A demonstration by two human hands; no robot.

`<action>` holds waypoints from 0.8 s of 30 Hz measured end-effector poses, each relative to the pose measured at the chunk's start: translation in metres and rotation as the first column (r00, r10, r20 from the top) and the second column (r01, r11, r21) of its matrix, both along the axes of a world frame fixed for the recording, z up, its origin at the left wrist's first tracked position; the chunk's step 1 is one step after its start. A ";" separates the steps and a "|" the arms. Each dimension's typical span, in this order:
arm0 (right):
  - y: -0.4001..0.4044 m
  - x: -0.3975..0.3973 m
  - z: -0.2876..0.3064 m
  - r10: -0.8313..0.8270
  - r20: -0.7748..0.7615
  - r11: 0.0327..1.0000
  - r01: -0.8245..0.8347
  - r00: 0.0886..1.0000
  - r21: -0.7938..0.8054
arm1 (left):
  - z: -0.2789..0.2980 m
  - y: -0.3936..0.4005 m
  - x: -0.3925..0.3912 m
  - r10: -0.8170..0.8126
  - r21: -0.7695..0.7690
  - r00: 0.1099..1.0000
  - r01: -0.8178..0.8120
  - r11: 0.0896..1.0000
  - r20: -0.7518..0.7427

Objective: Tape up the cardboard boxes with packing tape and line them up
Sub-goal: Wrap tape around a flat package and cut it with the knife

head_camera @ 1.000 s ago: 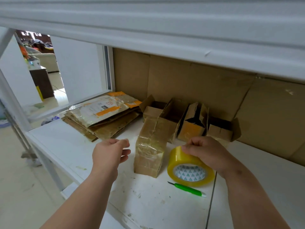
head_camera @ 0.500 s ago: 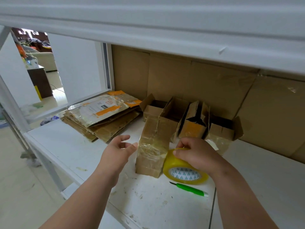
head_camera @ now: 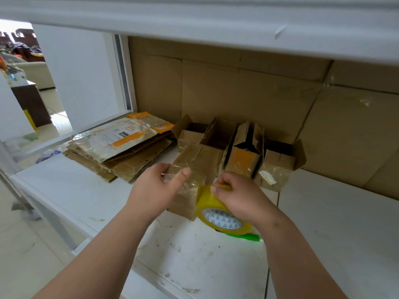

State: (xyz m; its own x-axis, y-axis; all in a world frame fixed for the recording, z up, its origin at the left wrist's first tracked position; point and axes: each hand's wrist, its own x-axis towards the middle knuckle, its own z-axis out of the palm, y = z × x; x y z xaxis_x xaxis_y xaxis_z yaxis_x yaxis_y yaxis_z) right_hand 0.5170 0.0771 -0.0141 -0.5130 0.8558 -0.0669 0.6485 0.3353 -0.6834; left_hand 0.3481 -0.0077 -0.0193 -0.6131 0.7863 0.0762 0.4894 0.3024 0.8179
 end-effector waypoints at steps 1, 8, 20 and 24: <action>-0.003 -0.003 -0.001 -0.004 -0.035 1.000 0.003 0.999 -0.028 | 0.001 0.004 -0.002 0.004 -0.040 0.998 -0.007 0.999 -0.058; -0.011 -0.004 -0.006 0.002 -0.247 0.966 -0.066 0.969 -0.251 | 0.001 0.019 -0.012 -0.120 -0.227 0.983 0.087 0.970 -0.136; -0.019 0.012 -0.038 -0.053 -0.471 0.853 -0.206 0.880 -0.480 | -0.003 0.027 -0.022 -0.074 -0.138 0.961 0.037 0.990 -0.266; -0.025 0.011 -0.046 -0.065 -0.508 0.839 -0.229 0.859 -0.494 | -0.001 0.028 -0.027 -0.094 -0.142 0.949 0.052 0.988 -0.302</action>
